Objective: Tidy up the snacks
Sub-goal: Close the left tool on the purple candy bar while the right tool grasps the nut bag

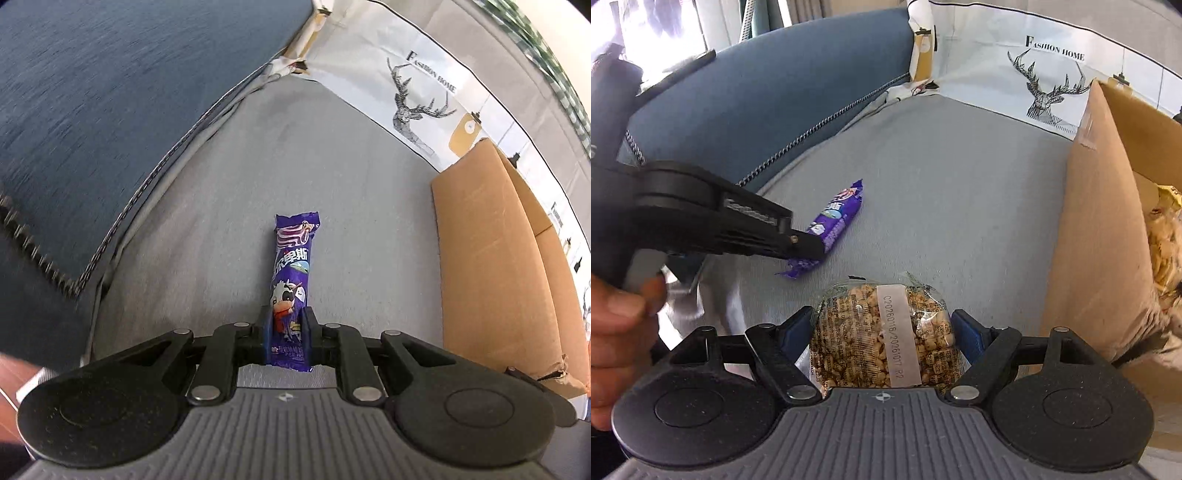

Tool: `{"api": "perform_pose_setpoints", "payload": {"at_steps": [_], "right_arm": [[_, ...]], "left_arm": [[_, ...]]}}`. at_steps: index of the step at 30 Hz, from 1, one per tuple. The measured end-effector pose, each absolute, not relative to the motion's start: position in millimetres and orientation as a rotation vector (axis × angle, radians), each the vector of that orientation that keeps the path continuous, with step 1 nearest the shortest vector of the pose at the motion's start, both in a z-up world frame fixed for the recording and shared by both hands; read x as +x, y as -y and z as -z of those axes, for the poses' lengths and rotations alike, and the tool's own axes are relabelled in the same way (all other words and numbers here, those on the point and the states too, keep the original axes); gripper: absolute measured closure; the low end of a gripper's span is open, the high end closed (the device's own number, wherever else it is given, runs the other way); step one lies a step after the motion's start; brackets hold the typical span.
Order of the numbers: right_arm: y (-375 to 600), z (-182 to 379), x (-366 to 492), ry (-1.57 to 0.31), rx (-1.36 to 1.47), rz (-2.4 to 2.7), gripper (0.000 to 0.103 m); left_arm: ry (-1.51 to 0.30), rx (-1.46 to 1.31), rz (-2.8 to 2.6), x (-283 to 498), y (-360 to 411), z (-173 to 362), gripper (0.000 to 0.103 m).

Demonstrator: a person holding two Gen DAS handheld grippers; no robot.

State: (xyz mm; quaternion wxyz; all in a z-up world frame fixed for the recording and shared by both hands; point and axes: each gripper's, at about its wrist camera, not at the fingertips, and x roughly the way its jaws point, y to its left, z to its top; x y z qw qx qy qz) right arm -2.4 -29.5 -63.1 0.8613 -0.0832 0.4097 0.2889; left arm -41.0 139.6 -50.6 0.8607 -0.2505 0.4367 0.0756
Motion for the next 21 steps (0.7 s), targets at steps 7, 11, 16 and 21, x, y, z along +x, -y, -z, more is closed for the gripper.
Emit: {"api": "perform_pose_setpoints", "payload": {"at_steps": [7, 11, 16, 21], "right_arm": [[24.7, 76.2, 3.5, -0.89, -0.184, -0.59, 0.022], [22.3, 78.8, 3.5, -0.897, -0.193, -0.593, 0.019], [23.9, 77.6, 1.9, -0.902, -0.189, -0.609, 0.017], [21.1, 80.7, 0.3, -0.914, -0.236, -0.623, 0.015]], "left_arm": [[-0.891, -0.563, -0.19, -43.6, -142.1, 50.8, 0.056], [-0.858, -0.557, -0.207, -41.5, -144.5, 50.0, 0.048], [-0.853, -0.461, -0.191, -29.6, -129.4, 51.3, 0.043], [-0.867, -0.386, -0.173, -23.2, -115.7, 56.8, 0.043]]}}
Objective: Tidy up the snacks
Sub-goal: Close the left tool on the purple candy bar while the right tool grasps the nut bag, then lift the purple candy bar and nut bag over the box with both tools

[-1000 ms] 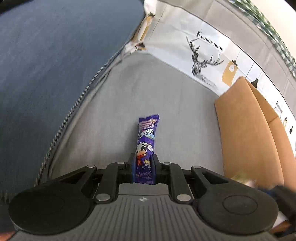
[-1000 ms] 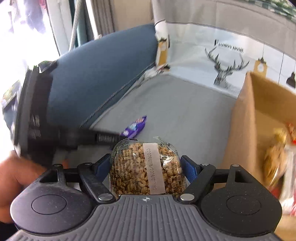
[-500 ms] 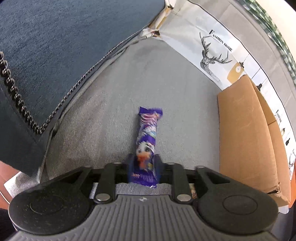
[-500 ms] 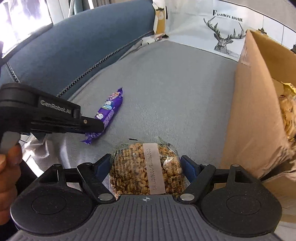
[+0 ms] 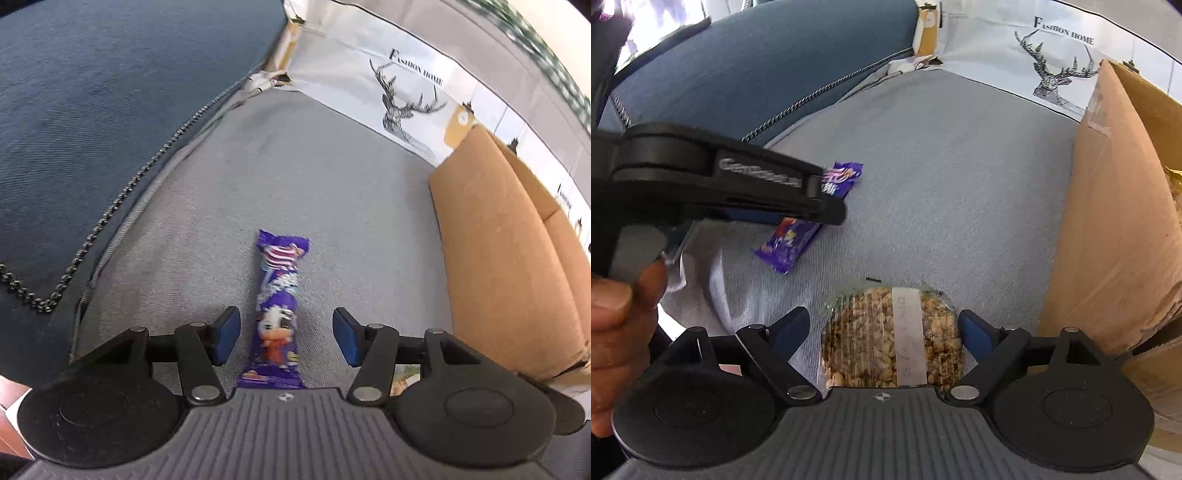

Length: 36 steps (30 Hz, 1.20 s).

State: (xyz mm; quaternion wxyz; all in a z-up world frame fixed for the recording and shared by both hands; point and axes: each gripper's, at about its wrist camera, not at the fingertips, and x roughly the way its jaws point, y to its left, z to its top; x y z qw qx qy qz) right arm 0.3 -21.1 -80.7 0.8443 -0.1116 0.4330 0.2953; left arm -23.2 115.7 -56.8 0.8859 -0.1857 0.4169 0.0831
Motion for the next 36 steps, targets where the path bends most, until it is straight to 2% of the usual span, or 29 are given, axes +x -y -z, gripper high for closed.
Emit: {"api": "perform_pose_setpoints", "payload": {"at_steps": [11, 12, 13, 16, 18, 36], "right_arm": [[21.1, 83.9, -0.5, -0.916, -0.268, -0.626, 0.016], [21.2, 83.8, -0.8, -0.913, -0.268, -0.622, 0.021], [21.6, 83.5, -0.5, -0.913, -0.264, -0.622, 0.021], [23.1, 81.7, -1.0, -0.906, -0.251, -0.621, 0.022], [24.7, 79.9, -2.2, -0.899, -0.246, -0.62, 0.022], [25.4, 84.3, -3.8, -0.916, -0.252, -0.607, 0.021]], "left_arm": [[-0.865, -0.309, -0.175, -18.8, -106.3, 61.6, 0.044], [-0.864, -0.298, -0.177, -18.8, -105.3, 61.7, 0.048], [-0.864, -0.285, -0.182, -18.7, -103.8, 61.8, 0.052], [-0.865, -0.257, -0.195, -17.9, -102.5, 62.2, 0.078], [-0.864, -0.266, -0.196, -18.0, -104.3, 61.9, 0.084], [-0.866, -0.288, -0.2, -18.8, -107.9, 62.8, 0.083]]}}
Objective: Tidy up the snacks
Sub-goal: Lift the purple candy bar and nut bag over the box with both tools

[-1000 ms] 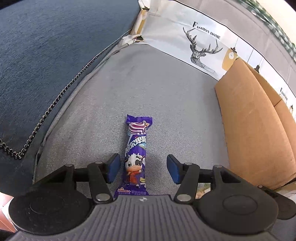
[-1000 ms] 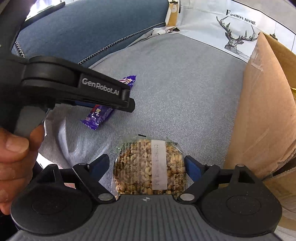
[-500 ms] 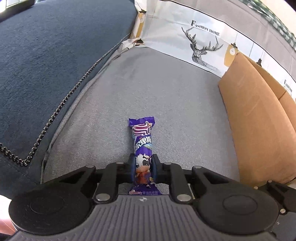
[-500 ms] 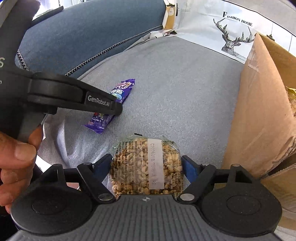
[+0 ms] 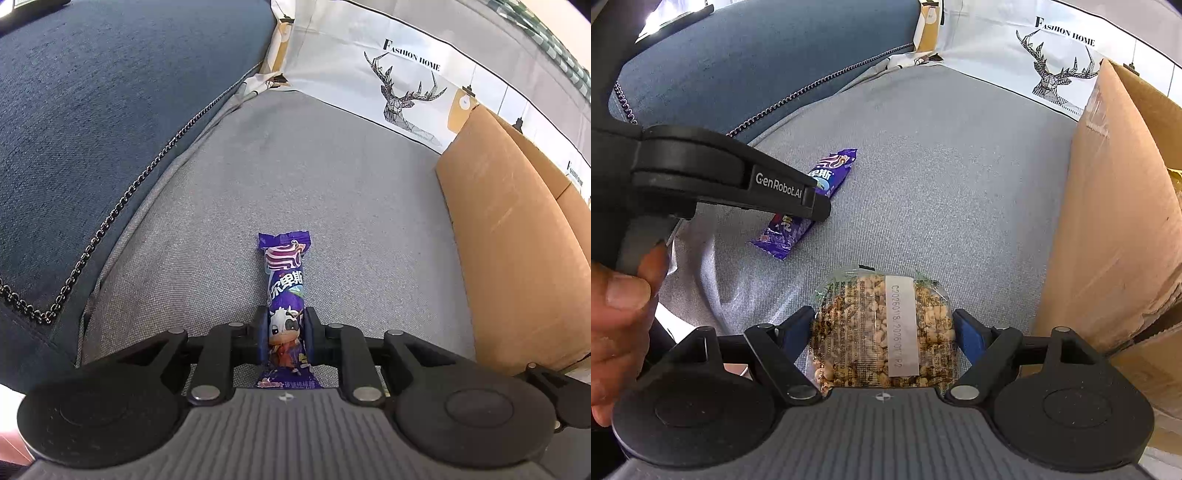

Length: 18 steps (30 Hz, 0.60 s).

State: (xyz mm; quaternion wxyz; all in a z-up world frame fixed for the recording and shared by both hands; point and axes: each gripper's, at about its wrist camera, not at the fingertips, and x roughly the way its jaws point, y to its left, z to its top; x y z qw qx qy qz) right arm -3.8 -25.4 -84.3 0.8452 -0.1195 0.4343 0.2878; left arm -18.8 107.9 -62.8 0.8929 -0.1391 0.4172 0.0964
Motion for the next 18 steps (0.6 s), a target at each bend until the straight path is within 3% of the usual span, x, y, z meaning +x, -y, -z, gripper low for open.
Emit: {"api": "perform_pose_setpoints", "payload": {"at_steps": [18], "right_arm": [[25.4, 85.9, -3.7, -0.914, -0.256, -0.605, 0.021]], "left_arm": [[-0.858, -0.281, -0.192, -18.3, -106.9, 62.1, 0.086]]}}
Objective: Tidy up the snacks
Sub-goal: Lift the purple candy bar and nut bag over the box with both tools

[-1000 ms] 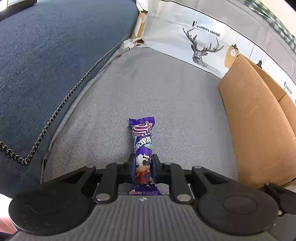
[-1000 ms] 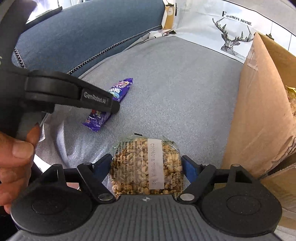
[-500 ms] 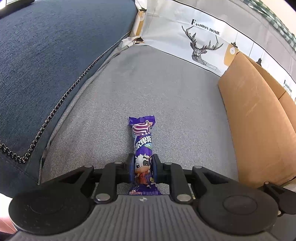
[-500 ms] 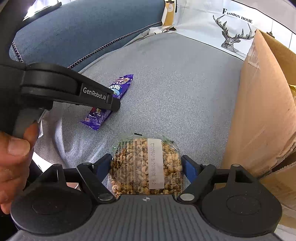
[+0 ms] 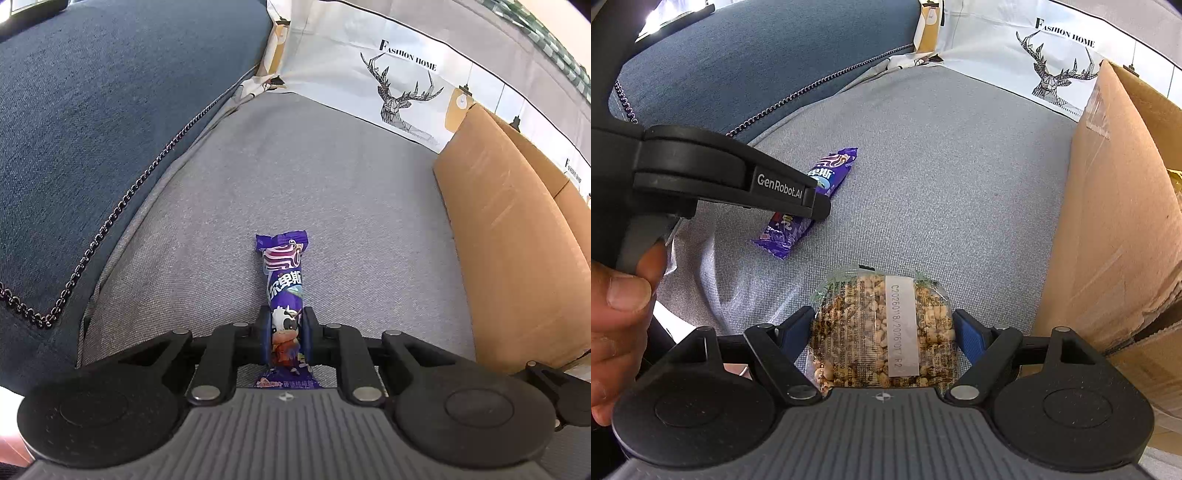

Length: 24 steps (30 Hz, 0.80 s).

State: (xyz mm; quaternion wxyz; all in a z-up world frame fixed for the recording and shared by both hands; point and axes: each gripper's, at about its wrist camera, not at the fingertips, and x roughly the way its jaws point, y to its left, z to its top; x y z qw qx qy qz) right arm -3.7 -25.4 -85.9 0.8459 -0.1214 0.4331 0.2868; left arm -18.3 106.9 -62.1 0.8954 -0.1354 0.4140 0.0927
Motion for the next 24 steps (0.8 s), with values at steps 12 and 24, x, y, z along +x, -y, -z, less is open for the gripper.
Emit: {"api": "perform_pose_setpoints", "payload": {"at_steps": [12, 24], "right_arm": [[30.5, 64.9, -14.2, -0.829, -0.229, -0.595, 0.022], [59.0, -14.2, -41.3, -0.589, -0.203, -0.571, 0.022]], "left_arm": [[-0.757, -0.311, -0.172, -28.3, -108.6, 45.9, 0.087], [-0.596, -0.422, -0.134, -44.6, -113.8, 1.6, 0.087]]}}
